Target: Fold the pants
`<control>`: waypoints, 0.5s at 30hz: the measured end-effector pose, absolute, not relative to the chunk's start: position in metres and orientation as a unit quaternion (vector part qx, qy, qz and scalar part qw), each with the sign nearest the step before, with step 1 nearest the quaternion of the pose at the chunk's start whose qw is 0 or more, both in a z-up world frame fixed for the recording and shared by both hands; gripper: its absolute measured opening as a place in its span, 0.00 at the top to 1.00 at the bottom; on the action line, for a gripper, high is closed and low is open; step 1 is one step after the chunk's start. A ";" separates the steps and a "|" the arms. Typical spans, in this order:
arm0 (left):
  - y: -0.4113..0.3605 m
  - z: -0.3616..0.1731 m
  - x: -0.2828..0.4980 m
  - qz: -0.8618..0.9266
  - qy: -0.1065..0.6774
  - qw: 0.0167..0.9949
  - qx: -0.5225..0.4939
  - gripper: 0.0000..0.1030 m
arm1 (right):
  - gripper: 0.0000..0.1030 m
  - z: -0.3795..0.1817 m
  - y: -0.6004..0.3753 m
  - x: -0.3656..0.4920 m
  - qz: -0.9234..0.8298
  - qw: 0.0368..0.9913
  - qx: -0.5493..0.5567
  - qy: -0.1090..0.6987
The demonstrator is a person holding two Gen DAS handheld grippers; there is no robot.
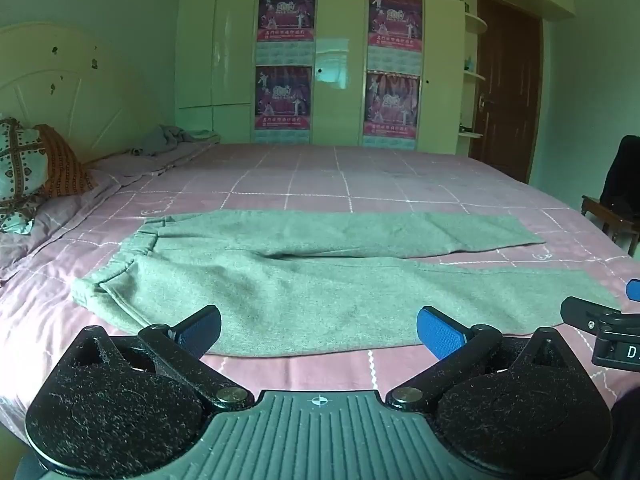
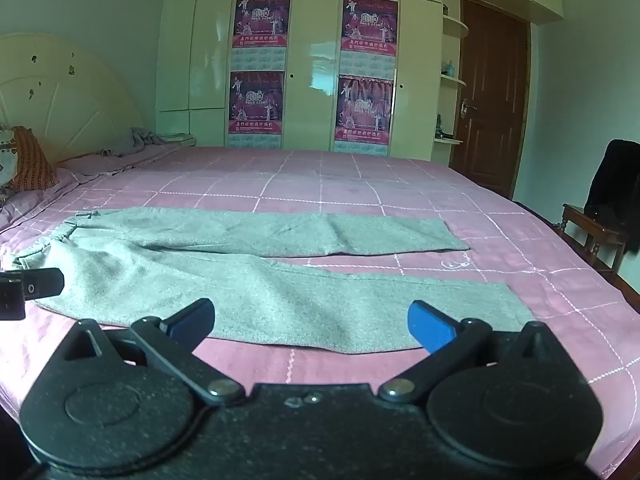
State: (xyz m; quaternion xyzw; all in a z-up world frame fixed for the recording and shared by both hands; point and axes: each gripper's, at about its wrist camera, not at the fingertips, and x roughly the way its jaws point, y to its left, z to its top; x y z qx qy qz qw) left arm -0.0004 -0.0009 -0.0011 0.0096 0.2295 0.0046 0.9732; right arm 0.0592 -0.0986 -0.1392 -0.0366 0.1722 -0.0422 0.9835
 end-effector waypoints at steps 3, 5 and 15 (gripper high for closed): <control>-0.010 -0.003 -0.004 0.010 0.223 0.975 0.018 0.00 | 0.00 -0.139 -0.099 0.059 -0.043 0.983 -0.038 0.172; -0.011 -0.003 -0.001 0.006 0.226 0.974 0.008 0.00 | 0.00 -0.139 -0.098 0.059 -0.043 0.984 -0.041 0.170; -0.001 0.002 -0.003 -0.006 0.226 0.974 -0.009 0.00 | 0.00 -0.131 -0.103 0.058 -0.042 0.985 -0.036 0.165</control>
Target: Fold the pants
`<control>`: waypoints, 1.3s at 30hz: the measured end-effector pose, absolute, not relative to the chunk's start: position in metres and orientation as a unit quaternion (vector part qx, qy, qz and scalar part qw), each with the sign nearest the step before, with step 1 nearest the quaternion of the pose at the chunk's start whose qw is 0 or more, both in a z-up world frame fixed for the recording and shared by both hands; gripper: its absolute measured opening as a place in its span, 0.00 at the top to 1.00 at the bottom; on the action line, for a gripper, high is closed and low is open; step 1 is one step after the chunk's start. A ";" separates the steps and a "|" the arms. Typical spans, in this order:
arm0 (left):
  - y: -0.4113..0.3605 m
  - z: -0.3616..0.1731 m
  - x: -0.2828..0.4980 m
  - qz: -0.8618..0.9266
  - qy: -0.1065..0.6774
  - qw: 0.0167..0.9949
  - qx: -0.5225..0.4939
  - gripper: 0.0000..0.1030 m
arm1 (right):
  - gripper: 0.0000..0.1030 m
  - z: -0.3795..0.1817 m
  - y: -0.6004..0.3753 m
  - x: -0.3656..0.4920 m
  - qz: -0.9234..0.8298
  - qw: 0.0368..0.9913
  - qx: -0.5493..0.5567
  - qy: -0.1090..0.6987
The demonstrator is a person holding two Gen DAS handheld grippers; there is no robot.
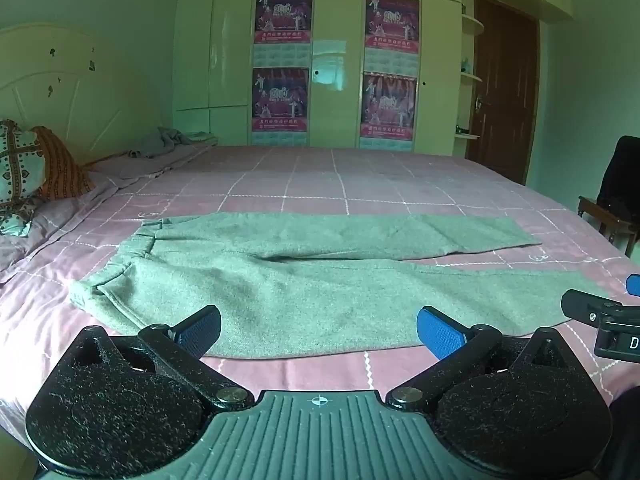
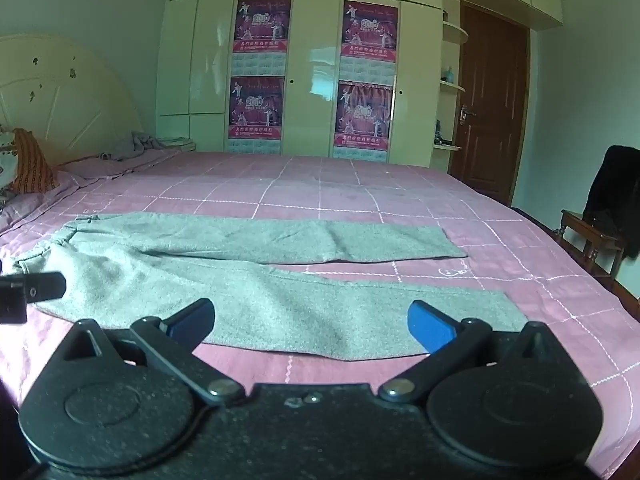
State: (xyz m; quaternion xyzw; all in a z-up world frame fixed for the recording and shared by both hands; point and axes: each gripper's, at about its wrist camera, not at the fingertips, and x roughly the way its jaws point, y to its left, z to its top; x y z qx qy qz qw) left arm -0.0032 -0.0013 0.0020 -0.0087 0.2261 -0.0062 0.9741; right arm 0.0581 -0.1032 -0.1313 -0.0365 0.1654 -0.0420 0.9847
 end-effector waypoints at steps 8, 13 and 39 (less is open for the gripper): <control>0.002 0.002 -0.003 -0.011 0.228 0.974 -0.012 0.00 | 0.00 -0.130 -0.099 0.051 -0.041 0.985 -0.037 0.163; 0.002 0.002 -0.001 -0.011 0.227 0.974 -0.010 0.00 | 0.00 -0.130 -0.101 0.052 -0.041 0.985 -0.036 0.166; 0.001 0.000 0.002 -0.012 0.231 0.973 -0.008 0.00 | 0.00 -0.131 -0.101 0.053 -0.040 0.984 -0.035 0.167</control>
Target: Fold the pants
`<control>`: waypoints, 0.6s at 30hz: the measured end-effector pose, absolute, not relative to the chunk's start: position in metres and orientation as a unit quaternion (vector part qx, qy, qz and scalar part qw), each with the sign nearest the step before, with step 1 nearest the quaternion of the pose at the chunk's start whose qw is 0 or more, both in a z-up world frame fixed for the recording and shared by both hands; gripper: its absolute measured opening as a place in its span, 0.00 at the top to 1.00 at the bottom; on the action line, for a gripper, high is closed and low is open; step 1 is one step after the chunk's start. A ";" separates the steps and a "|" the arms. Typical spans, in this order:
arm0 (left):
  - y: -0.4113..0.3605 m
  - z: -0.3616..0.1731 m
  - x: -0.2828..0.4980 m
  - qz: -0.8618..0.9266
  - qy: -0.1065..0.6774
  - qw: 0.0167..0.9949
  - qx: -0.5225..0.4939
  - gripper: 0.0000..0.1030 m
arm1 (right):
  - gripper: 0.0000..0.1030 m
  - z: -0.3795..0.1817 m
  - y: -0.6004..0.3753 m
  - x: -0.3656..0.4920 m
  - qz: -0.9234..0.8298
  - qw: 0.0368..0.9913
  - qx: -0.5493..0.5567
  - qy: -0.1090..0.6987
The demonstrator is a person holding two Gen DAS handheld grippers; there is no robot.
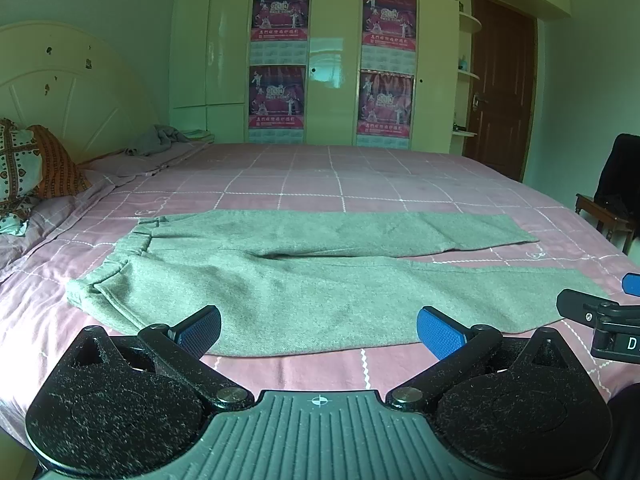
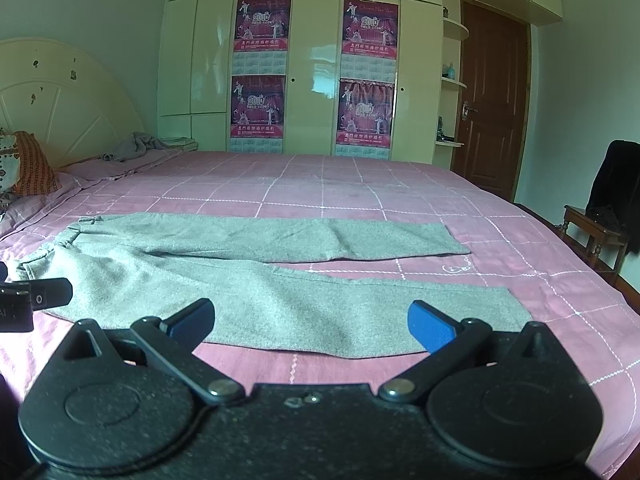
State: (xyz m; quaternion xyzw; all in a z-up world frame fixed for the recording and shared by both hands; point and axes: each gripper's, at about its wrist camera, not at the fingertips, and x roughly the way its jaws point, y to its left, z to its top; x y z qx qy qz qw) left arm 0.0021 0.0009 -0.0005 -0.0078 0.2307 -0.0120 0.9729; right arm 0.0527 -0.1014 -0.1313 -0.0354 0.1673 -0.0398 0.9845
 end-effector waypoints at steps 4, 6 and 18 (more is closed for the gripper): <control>0.001 -0.001 0.002 -0.012 0.231 0.973 -0.008 0.00 | 0.00 -0.132 -0.101 0.053 -0.039 0.984 -0.035 0.169; 0.001 -0.002 0.003 -0.012 0.231 0.973 -0.008 0.00 | 0.00 -0.132 -0.101 0.053 -0.038 0.984 -0.035 0.170; 0.001 -0.002 0.002 -0.013 0.233 0.972 -0.007 0.00 | 0.00 -0.133 -0.101 0.053 -0.038 0.984 -0.036 0.171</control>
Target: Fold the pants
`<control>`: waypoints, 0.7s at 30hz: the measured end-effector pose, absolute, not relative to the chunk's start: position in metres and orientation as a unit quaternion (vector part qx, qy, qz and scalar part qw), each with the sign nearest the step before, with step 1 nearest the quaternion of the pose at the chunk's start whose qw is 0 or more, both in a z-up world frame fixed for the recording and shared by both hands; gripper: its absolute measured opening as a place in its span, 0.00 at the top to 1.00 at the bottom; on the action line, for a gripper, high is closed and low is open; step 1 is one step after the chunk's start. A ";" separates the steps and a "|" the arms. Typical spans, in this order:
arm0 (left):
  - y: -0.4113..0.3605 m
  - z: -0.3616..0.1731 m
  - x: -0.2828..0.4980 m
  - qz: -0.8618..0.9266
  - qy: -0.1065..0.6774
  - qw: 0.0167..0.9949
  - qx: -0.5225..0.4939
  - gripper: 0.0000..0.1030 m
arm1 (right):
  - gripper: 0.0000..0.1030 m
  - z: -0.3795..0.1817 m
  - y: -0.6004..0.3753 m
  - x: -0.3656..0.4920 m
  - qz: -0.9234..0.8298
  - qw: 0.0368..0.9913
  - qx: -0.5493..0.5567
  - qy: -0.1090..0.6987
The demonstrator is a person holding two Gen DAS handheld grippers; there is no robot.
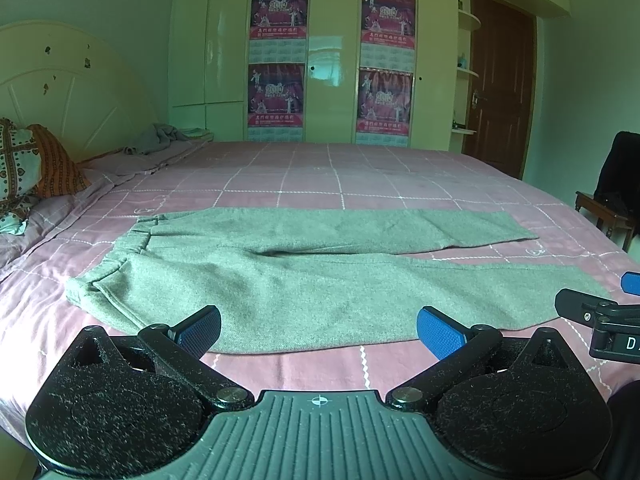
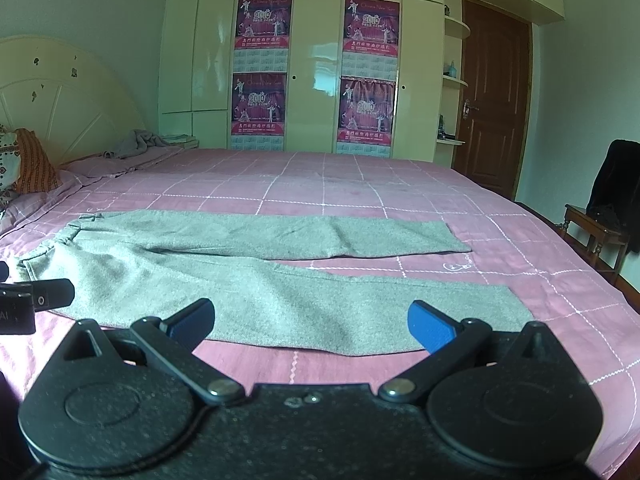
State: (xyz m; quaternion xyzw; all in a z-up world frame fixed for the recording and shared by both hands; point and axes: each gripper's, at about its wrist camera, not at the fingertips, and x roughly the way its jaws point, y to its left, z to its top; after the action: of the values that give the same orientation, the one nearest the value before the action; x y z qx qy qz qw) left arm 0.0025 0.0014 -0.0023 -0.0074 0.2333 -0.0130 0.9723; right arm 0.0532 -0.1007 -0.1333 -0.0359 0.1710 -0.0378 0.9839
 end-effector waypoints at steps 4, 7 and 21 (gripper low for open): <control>0.002 -0.002 0.003 -0.014 0.234 0.972 -0.009 0.00 | 0.00 -0.134 -0.100 0.053 -0.037 0.984 -0.036 0.172; 0.003 -0.003 0.003 -0.013 0.234 0.972 -0.009 0.00 | 0.00 -0.134 -0.100 0.053 -0.037 0.984 -0.036 0.172; 0.004 -0.008 0.007 -0.009 0.240 0.971 -0.001 0.00 | 0.00 -0.138 -0.100 0.055 -0.035 0.983 -0.039 0.177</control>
State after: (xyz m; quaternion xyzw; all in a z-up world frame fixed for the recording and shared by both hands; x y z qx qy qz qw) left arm 0.0068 0.0045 -0.0078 -0.0011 0.2403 -0.0094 0.9707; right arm 0.0549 -0.0999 -0.1378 -0.0385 0.1767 -0.0347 0.9829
